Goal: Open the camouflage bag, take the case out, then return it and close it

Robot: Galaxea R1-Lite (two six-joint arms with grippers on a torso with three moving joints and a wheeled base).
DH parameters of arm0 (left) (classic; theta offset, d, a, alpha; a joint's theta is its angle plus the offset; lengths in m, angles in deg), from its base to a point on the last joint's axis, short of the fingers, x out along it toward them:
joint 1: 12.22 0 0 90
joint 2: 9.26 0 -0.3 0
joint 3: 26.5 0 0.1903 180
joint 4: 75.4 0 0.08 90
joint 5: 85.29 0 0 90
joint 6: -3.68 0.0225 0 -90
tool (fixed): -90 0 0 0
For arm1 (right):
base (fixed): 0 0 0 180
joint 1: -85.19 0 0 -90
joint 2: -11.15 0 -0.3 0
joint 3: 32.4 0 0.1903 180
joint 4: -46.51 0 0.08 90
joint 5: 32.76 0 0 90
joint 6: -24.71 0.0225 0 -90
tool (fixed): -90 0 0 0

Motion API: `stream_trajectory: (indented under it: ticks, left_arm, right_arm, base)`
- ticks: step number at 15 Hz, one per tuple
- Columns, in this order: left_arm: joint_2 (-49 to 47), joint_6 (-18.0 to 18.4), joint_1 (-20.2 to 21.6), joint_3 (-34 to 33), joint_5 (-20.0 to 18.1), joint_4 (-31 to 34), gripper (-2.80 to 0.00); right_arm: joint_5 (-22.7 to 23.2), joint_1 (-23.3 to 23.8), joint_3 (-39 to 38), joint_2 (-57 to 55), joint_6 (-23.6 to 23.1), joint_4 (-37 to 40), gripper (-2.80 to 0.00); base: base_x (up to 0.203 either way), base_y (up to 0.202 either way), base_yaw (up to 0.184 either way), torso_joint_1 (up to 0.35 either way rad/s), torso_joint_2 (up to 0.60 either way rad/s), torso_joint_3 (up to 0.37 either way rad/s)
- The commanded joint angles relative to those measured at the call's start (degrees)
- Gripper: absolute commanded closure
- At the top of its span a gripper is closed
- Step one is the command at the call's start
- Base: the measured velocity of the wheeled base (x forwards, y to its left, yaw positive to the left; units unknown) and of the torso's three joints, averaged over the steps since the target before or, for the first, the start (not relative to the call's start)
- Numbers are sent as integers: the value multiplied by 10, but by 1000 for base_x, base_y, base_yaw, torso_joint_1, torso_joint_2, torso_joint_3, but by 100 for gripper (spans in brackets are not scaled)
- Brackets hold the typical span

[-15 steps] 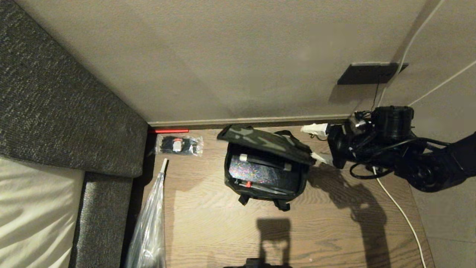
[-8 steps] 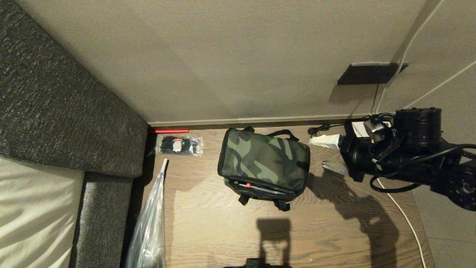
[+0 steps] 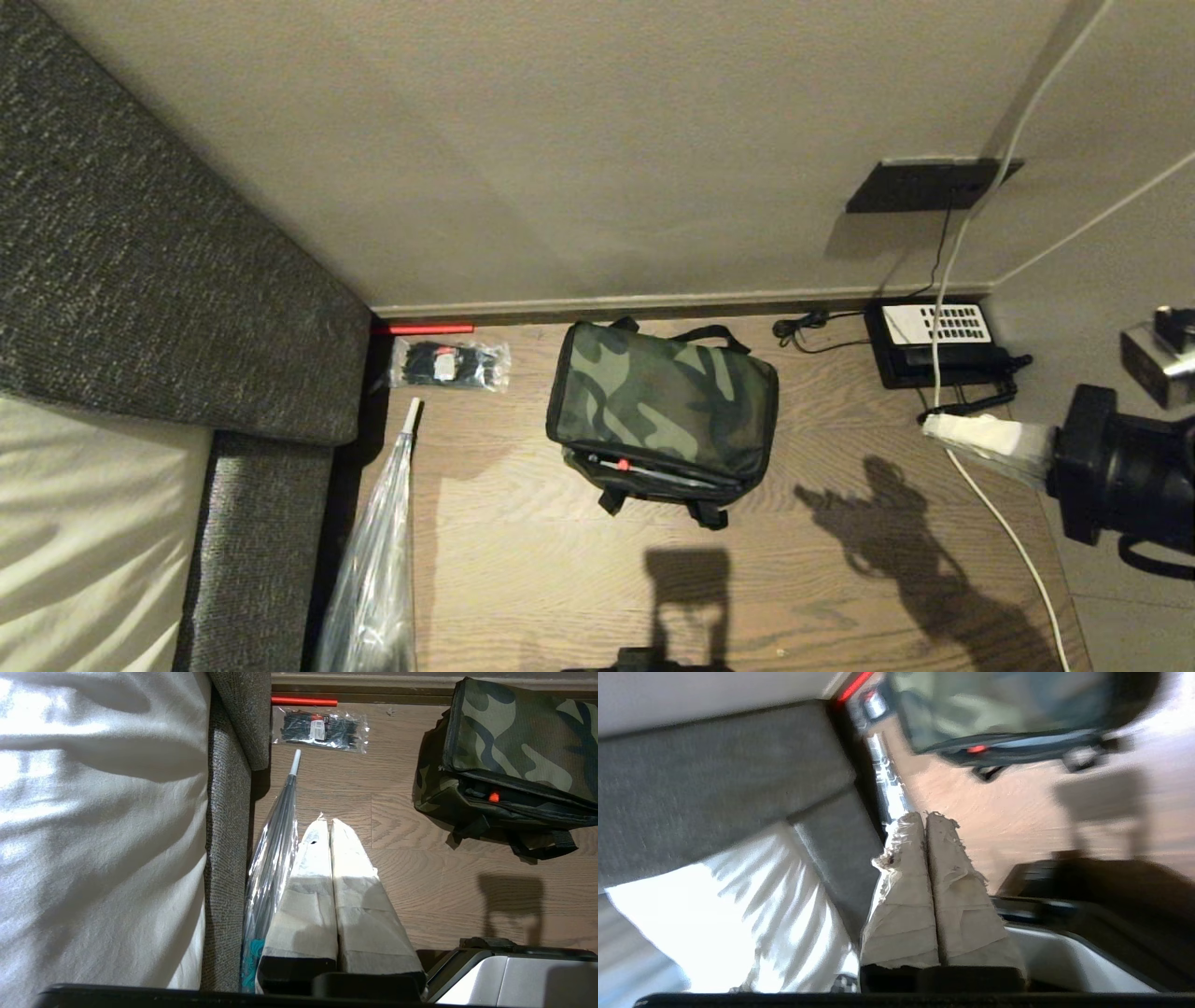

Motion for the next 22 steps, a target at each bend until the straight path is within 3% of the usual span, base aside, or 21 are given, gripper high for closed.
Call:
stream_trajectory:
  ticks: [1,3,5,7,8,11,15,18,21,22]
  left_arm:
    - [1,0,0,-2,0,0,0]
    - [1,0,0,-2,0,0,0]
    - [1,0,0,-2,0,0,0]
    - [1,-1,0,-2,0,0,0]
    - [1,0,1,-2,0,0,0]
    - [1,0,0,-2,0,0,0]
    - [1,0,1,-2,0,0,0]
    - [1,0,0,-2,0,0,0]
    - [1,0,0,-2,0,0,0]
    - [1,0,0,-2,0,0,0]
  right_arm:
    - [-57,4,-46,164,-70,71,0]
    - [-102,17,-71,273,-203,191,0]
    - [-150,51,-108,373,-378,291,0]
    - [-175,95,-164,448,-509,321,0]
    - [-182,114,-192,470,-550,322,0]
    - [-178,146,-235,534,-561,303,0]
    - [-165,149,-258,629,-549,264,0]
    - [-175,149,-277,638,-492,243,0]
    - [-175,148,-277,668,-510,242,0]
    - [-176,148,-277,666,-495,243,0]
  base:
    - [0,0,0,0,0,0]
    - [0,0,0,0,0,0]
    - [0,0,0,0,0,0]
    - [0,0,0,0,0,0]
    - [0,0,0,0,0,0]
    - [0,0,0,0,0,0]
    - [0,0,0,0,0,0]
    - [0,0,0,0,0,0]
    - [0,0,0,0,0,0]
    - [0,0,0,0,0,0]
